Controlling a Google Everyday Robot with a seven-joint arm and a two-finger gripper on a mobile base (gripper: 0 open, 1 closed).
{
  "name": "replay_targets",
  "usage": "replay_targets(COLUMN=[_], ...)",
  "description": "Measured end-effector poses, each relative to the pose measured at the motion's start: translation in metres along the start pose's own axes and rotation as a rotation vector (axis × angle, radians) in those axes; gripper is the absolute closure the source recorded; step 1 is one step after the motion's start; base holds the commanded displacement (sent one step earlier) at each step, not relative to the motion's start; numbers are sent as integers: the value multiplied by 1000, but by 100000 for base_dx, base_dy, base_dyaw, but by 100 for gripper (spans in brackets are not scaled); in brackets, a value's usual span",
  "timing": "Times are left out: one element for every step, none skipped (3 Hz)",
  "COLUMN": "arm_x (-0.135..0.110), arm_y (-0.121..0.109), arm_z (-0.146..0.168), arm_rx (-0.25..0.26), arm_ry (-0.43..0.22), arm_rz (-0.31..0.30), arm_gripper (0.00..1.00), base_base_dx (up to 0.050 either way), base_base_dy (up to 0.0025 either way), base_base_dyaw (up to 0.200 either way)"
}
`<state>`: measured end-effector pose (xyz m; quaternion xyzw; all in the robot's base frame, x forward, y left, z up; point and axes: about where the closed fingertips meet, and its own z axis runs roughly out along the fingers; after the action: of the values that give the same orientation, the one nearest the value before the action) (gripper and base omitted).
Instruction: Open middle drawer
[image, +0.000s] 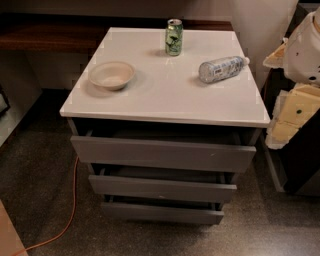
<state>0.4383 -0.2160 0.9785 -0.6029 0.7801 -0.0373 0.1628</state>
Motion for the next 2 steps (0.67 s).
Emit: replay_targets(arm_x=[0, -1], arm_y=[0, 1], arm_z=[0, 2], arm_rx=[0, -3], arm_ry=[0, -4], arm_rz=[0, 0], arm_gripper=[0, 0], base_base_dx=[-4950, 0], base_base_dy=[-1, 0], base_base_dyaw=[0, 0])
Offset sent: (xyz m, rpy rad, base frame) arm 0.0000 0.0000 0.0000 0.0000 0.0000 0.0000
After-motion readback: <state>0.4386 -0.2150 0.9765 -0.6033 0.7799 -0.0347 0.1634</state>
